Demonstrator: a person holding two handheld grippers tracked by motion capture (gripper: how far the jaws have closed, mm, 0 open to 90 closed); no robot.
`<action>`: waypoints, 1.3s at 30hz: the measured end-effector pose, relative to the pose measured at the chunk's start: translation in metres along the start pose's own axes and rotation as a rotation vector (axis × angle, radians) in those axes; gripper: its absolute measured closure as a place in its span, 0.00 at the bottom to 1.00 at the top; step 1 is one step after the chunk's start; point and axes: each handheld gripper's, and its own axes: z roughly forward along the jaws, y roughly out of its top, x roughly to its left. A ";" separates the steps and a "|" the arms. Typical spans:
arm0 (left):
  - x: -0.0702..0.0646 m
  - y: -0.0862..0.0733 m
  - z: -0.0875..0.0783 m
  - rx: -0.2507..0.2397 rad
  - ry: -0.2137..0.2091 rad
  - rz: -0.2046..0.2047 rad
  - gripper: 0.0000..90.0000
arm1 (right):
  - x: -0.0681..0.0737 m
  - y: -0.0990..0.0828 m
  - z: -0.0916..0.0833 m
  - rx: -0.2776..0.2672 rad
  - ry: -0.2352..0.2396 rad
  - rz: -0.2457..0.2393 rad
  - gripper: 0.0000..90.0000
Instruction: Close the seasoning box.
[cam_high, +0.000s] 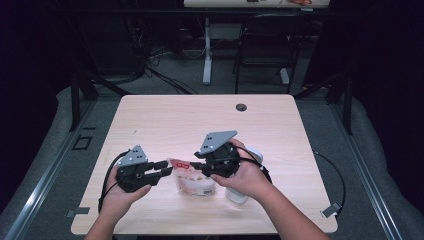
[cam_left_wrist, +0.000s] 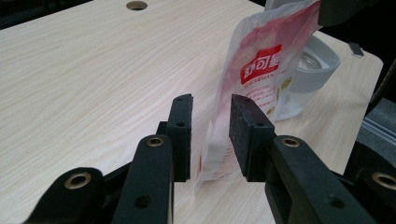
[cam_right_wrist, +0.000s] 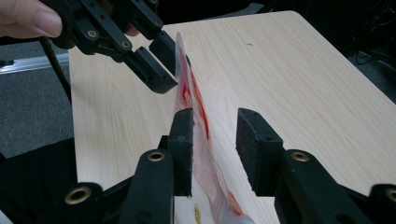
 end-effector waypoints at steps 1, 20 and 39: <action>0.000 0.000 0.000 0.000 0.000 0.000 0.78 | 0.001 0.002 0.001 0.005 0.001 -0.005 0.76; 0.008 -0.014 -0.003 -0.002 0.018 -0.021 0.76 | 0.008 0.032 0.022 0.058 0.025 -0.047 0.83; 0.007 -0.021 0.005 0.006 0.001 -0.013 0.76 | 0.013 0.040 0.045 0.130 0.026 -0.082 0.87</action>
